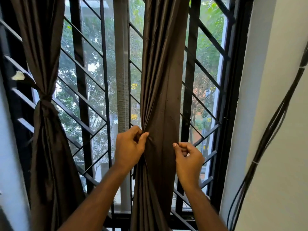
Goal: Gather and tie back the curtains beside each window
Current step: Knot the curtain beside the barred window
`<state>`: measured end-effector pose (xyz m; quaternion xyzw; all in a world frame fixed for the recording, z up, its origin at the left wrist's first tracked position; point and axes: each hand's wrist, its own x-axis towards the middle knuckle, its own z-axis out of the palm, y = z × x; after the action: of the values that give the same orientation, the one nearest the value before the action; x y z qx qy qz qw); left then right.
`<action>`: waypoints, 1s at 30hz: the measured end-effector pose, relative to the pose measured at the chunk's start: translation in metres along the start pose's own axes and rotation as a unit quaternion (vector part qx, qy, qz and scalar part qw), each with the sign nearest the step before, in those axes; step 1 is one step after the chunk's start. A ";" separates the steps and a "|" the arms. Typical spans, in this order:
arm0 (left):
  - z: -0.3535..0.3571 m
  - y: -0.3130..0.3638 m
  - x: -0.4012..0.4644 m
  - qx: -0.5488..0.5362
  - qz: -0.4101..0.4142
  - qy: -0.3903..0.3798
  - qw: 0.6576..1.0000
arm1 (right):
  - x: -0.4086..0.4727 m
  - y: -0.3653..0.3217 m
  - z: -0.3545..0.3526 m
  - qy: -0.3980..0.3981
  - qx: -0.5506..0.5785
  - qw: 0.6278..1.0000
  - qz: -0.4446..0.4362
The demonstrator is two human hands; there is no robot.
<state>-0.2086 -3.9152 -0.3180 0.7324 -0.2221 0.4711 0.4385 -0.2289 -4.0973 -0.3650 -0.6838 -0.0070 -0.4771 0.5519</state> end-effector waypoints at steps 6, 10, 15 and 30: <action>0.016 0.007 -0.009 0.069 0.008 0.022 0.997 | -0.041 -0.022 0.011 -0.035 -0.112 0.960 -0.256; 0.019 0.014 -0.017 -0.019 -0.008 0.019 1.000 | -0.037 -0.027 0.021 -0.070 -0.136 0.951 -0.268; 0.012 0.017 -0.017 -0.156 -0.068 0.009 0.985 | -0.037 -0.026 0.029 -0.099 -0.058 0.966 -0.231; -0.014 0.011 -0.016 -0.131 -0.031 -0.023 0.991 | -0.009 -0.010 0.016 -0.005 0.048 0.999 -0.015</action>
<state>-0.2306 -3.9106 -0.3251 0.6856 -0.2691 0.4071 0.5402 -0.2287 -4.0770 -0.3627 -0.6586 -0.0431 -0.4815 0.5767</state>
